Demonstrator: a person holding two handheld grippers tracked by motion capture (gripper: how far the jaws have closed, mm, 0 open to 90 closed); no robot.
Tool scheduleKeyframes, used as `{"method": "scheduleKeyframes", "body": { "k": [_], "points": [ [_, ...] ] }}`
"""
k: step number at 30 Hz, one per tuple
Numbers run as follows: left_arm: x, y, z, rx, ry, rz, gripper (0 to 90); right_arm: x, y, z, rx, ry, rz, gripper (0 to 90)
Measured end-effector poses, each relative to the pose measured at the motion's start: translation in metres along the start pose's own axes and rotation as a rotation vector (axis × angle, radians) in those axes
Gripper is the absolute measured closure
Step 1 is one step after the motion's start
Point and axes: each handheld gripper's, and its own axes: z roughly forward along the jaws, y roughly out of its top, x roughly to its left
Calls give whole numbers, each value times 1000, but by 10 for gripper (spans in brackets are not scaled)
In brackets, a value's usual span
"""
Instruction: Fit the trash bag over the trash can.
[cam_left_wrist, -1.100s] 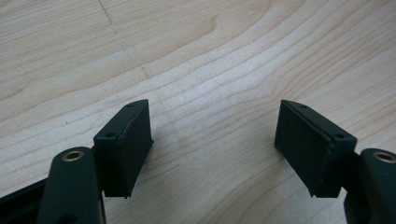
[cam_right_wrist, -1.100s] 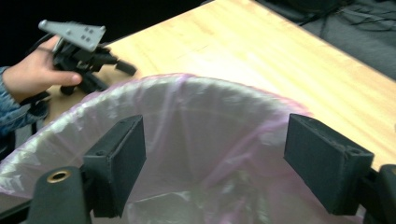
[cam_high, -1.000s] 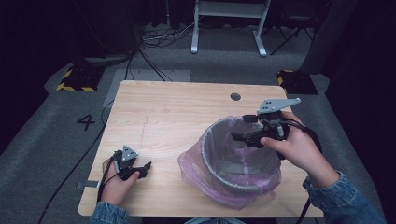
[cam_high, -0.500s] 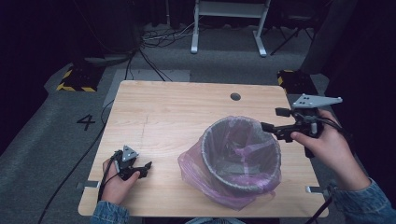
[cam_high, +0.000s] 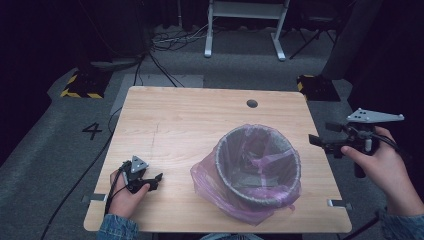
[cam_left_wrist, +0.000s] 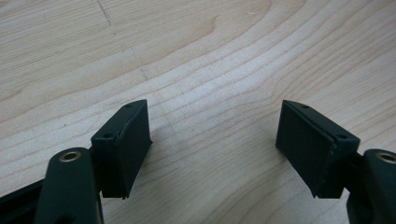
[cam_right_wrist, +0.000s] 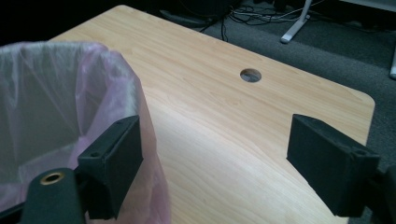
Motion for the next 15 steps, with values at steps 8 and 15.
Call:
{"method": "scheduleKeyframes", "body": {
  "k": [8, 15],
  "points": [
    [4, -4, -4, 1, -31, 18, 261, -8, -19, -13, 23, -13, 2, 179],
    [6, -6, -6, 1, -38, 27, 261, -16, -41, -17, 72, -5, -8, 176]
  ]
}}
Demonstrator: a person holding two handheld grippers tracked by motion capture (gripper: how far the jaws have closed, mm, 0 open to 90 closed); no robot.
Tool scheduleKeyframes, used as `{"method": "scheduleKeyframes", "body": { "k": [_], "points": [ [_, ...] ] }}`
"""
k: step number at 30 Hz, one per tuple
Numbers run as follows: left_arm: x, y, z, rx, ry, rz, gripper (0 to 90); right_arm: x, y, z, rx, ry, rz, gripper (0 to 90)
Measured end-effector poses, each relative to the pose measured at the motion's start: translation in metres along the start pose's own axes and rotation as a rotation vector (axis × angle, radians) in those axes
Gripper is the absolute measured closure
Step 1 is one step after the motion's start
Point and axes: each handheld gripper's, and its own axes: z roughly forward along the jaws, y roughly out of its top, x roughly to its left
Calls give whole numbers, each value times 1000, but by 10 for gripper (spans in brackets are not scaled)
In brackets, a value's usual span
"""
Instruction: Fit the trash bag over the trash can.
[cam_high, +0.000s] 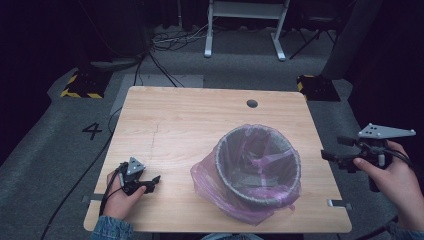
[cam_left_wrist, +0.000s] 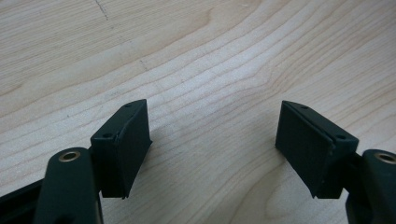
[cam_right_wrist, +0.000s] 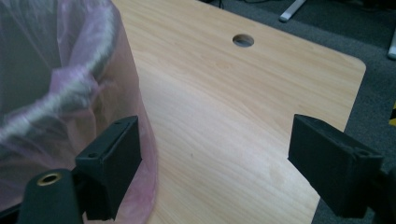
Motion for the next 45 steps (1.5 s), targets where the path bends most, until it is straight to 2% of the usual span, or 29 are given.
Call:
{"method": "scheduleKeyframes", "body": {
  "k": [4, 8, 10, 12, 16, 23, 31, 37, 41, 45],
  "points": [
    [-1, 0, 0, 0, 2, 0, 261, -4, -16, 5, 13, 5, -2, 169],
    [-1, 0, 0, 0, 2, 0, 261, -9, -34, 17, 54, 23, -13, 161],
    [-1, 0, 0, 0, 3, 2, 261, -12, -41, 23, 61, 14, -14, 159],
    [-1, 0, 0, 0, 3, 1, 261, -14, -50, 31, 68, 10, -1, 158],
    [-1, 0, 0, 0, 3, 1, 260, -18, -69, 48, 85, 41, 27, 158],
    [-1, 0, 0, 2, 4, 2, 260, -18, -95, 66, 122, 62, 36, 156],
    [-1, 0, 0, 2, 5, 2, 260, -16, -117, 81, 155, 43, 32, 155],
    [-1, 0, 0, 2, 5, 3, 260, -13, -133, 91, 159, 59, 19, 154],
    [-1, 0, 0, 2, 4, 3, 260, -8, -141, 97, 150, 72, 27, 154],
    [-1, 0, 0, 2, 4, 3, 260, -6, -146, 102, 127, 58, 32, 156]
  ]
}}
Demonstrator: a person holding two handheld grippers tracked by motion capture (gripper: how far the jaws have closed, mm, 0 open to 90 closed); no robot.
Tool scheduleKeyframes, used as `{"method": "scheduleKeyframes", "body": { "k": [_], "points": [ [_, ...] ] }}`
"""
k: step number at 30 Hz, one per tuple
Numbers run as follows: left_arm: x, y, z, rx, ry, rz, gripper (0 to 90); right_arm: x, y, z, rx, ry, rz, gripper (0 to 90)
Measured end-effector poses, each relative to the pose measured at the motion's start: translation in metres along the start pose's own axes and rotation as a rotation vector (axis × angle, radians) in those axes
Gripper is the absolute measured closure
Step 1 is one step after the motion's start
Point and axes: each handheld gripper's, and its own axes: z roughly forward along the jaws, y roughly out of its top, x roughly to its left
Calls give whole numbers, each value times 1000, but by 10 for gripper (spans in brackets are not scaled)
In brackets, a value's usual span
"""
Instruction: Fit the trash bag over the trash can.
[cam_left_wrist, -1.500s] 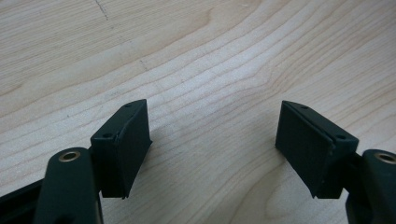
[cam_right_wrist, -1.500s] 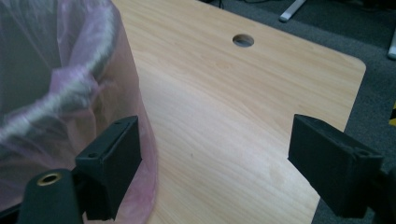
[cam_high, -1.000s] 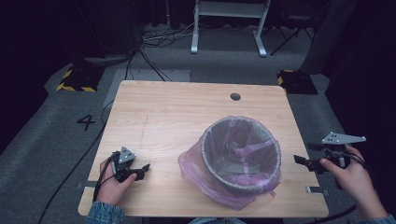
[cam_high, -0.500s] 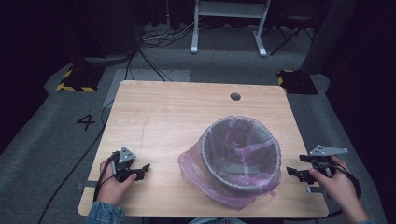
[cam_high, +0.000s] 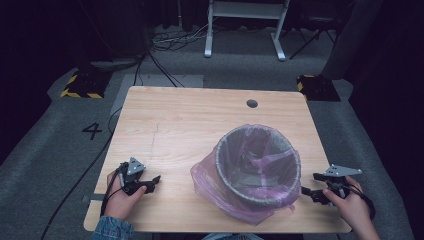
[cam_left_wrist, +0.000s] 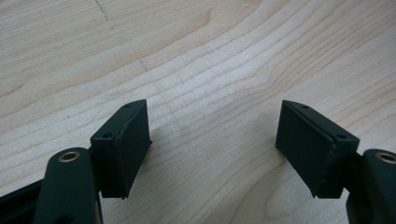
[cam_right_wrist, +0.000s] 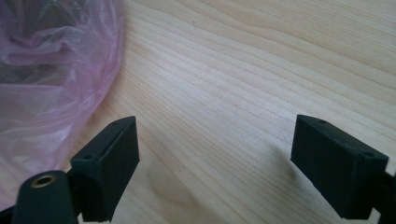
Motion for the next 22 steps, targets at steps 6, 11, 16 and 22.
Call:
{"method": "scheduleKeyframes", "body": {
  "k": [6, 11, 16, 22],
  "points": [
    [0, 0, 0, 0, 0, 0, 260, 0, -1, 11, -44, -43, 22, 161],
    [0, 0, 0, 0, 0, 0, 260, -1, 5, 21, -53, -107, 8, 143],
    [0, 0, 0, 0, 0, 0, 260, -3, 11, 27, -51, -136, 34, 121],
    [0, 0, 0, 0, 0, 0, 260, -3, 12, 29, -49, -149, 43, 109]
  ]
}}
